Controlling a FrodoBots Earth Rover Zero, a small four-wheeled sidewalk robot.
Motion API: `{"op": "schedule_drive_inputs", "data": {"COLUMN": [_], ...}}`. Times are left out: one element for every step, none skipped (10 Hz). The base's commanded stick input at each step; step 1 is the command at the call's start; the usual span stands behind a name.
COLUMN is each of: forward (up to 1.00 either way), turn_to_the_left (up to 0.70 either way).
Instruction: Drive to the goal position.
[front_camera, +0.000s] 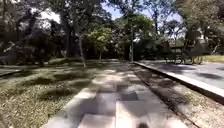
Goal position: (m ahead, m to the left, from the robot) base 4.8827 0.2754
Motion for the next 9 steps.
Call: {"op": "schedule_drive_inputs", "data": {"forward": [0.50,0.50,0.50,0.50,0.50,0.50,0.50,0.50,0.50], "turn_to_the_left": [-0.11,0.00,0.00,0.00,0.00,0.00,0.00,0.00,0.00]}}
